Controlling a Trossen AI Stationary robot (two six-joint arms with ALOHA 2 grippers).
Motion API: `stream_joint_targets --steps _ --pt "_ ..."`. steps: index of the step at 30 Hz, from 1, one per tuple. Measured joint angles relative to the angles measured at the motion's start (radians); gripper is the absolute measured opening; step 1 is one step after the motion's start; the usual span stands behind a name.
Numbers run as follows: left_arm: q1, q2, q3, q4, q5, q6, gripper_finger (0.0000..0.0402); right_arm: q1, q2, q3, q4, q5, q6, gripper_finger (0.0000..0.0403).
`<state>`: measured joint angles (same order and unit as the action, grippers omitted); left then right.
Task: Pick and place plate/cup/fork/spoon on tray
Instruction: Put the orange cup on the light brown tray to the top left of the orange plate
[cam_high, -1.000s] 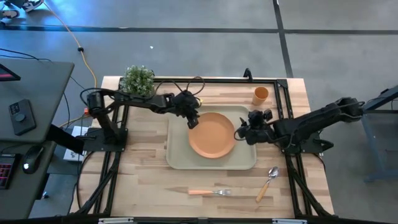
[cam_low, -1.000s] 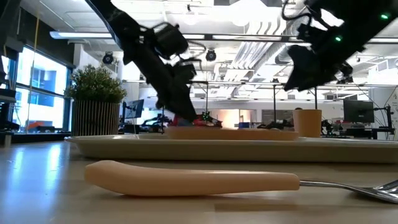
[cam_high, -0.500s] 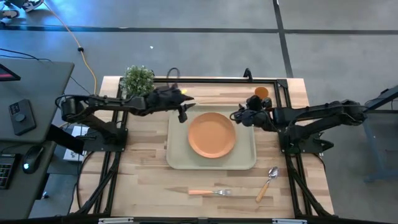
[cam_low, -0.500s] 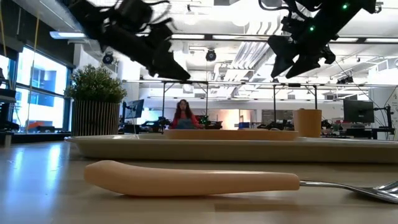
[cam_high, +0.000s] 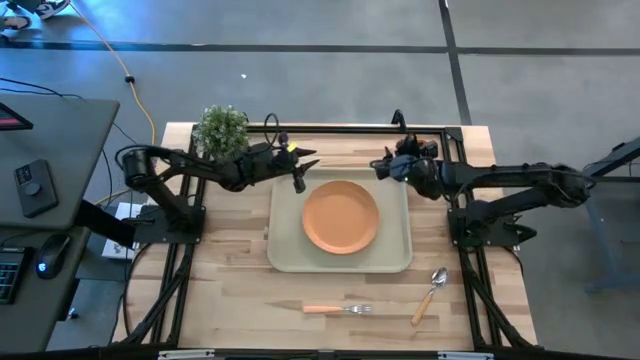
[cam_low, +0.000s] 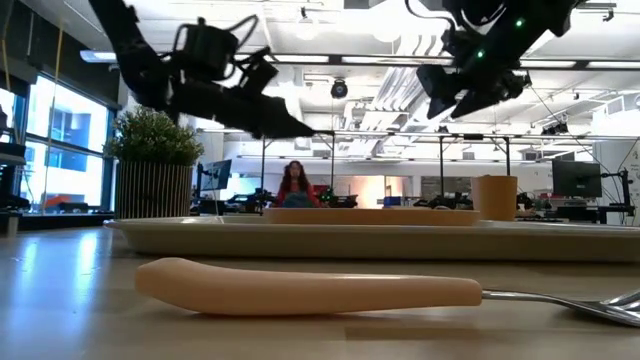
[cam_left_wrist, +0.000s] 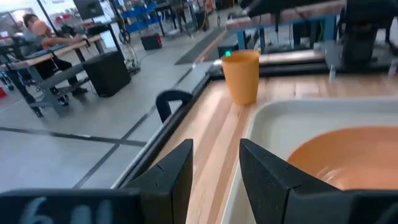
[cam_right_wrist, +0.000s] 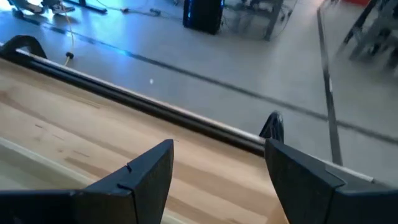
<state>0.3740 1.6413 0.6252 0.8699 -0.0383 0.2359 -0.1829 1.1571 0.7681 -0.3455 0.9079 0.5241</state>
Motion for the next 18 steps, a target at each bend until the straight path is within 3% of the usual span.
stream_joint_targets --steps 6,10,18 --pt "-0.002 0.062 0.068 0.001 0.039 0.011 0.0122 -0.078 0.000 0.000 -0.037 -0.148 -0.015 0.0219" --pt "0.001 0.061 0.082 0.000 0.111 0.028 0.0122 -0.111 0.000 0.000 -0.057 -0.158 -0.028 0.0197" --pt "0.006 0.061 0.082 -0.066 0.107 0.029 0.0122 -0.243 -0.007 0.007 -0.216 -0.177 0.059 0.0179"
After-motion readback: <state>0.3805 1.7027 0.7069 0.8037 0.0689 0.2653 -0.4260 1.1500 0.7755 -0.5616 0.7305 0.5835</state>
